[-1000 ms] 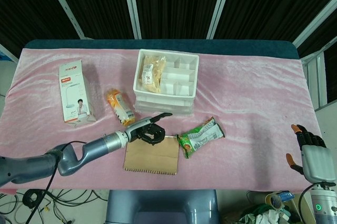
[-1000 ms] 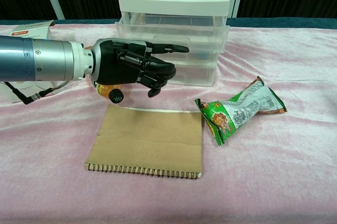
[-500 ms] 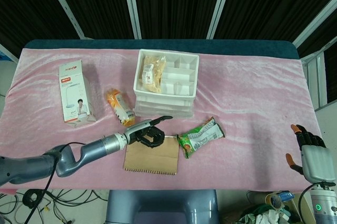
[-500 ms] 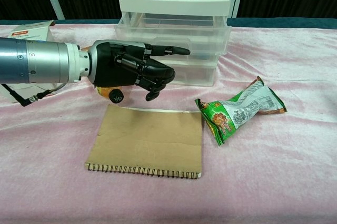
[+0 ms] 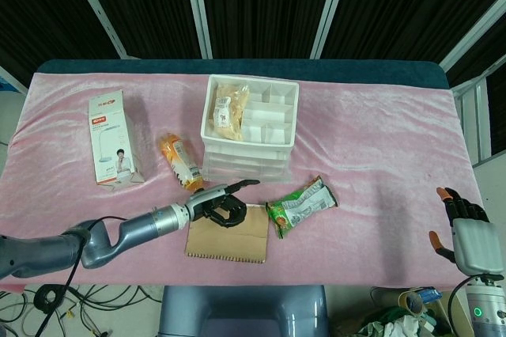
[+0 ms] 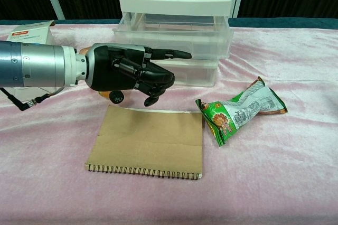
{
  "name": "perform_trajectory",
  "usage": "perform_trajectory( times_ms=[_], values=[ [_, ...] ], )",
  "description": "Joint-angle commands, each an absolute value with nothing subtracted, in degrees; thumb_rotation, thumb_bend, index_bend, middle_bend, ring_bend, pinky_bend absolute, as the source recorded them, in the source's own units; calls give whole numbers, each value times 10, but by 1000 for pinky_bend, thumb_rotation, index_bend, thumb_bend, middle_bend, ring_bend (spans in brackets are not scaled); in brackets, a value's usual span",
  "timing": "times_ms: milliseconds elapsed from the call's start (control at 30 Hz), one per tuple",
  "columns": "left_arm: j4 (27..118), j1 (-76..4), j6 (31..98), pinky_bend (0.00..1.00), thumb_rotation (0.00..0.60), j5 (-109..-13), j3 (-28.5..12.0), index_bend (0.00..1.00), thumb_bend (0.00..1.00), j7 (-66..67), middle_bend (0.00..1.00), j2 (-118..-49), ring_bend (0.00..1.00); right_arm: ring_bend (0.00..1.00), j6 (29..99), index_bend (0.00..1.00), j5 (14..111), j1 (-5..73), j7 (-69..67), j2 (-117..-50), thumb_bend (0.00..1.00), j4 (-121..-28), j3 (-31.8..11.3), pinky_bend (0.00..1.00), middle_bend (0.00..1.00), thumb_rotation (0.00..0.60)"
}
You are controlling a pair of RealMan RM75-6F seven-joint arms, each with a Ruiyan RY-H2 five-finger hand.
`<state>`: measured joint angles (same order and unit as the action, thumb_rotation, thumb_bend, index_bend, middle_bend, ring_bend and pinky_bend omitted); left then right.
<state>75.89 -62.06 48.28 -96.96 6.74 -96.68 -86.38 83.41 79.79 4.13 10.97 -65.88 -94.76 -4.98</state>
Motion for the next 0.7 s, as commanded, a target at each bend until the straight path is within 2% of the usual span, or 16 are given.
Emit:
perform_trajectory(
  times_ms=[33, 700],
  values=[
    [761, -621, 484, 628, 600, -971, 70, 0, 422, -965, 651, -863, 615, 180, 834, 146, 798, 41, 110, -659, 270, -948, -50, 198, 115, 600],
    [779, -629, 503, 628, 600, -990, 92, 0, 422, -967, 651, -859, 615, 180, 835, 146, 796, 41, 113, -660, 270, -948, -51, 199, 115, 600]
  ],
)
